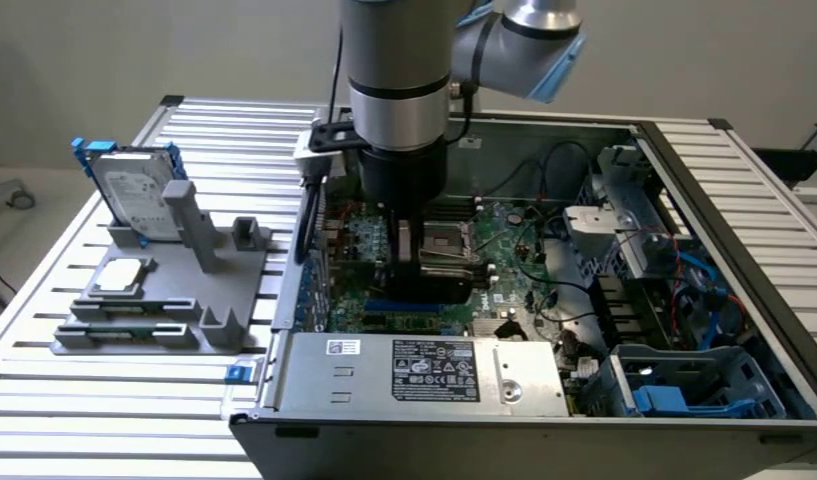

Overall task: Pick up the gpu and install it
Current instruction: 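Insert the gpu into the slot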

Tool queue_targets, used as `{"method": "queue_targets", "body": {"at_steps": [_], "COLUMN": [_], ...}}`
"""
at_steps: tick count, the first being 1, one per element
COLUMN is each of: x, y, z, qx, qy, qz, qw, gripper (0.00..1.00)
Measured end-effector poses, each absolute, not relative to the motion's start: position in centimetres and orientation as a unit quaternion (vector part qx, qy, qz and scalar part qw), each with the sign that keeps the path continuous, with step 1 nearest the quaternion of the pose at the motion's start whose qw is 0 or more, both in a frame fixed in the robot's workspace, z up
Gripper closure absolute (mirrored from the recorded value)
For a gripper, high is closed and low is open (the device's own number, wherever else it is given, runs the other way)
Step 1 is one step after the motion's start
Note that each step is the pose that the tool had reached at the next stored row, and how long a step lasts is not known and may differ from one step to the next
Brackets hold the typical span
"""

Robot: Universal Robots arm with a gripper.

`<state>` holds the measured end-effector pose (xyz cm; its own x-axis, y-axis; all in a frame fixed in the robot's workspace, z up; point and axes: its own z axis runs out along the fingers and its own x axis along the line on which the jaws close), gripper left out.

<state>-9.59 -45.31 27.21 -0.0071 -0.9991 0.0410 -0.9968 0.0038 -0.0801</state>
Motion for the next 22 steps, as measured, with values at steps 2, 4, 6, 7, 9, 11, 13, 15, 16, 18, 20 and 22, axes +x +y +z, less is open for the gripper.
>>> {"method": "queue_targets", "body": {"at_steps": [2, 4, 6, 7, 9, 11, 13, 15, 16, 18, 20, 22], "x": [-9.63, -9.66, -9.68, -9.69, -9.73, -9.78, -9.86, -9.92, -9.95, -9.98, -10.0, -10.0], "y": [-45.32, -45.35, -45.38, -45.4, -45.45, -45.48, -45.49, -45.55, -45.57, -45.64, -45.69, -45.72], "z": [27.07, 26.96, 26.85, 26.82, 26.73, 26.65, 26.56, 26.52, 26.5, 26.46, 26.42, 26.39], "qx": [-0.704, -0.704, -0.704, -0.704, -0.704, -0.704, -0.704, -0.704, -0.704, -0.704, -0.704, -0.704], "qy": [0.708, 0.708, 0.709, 0.709, 0.709, 0.709, 0.709, 0.709, 0.709, 0.709, 0.709, 0.709], "qz": [-0.042, -0.041, -0.04, -0.039, -0.038, -0.036, -0.035, -0.034, -0.034, -0.034, -0.034, -0.034], "qw": [0.015, 0.016, 0.017, 0.017, 0.019, 0.02, 0.022, 0.022, 0.022, 0.022, 0.022, 0.022], "gripper": [0.74, 0.74, 0.74, 0.74, 0.74, 0.74, 0.74, 0.74, 0.74, 0.74, 0.74, 0.74]}}
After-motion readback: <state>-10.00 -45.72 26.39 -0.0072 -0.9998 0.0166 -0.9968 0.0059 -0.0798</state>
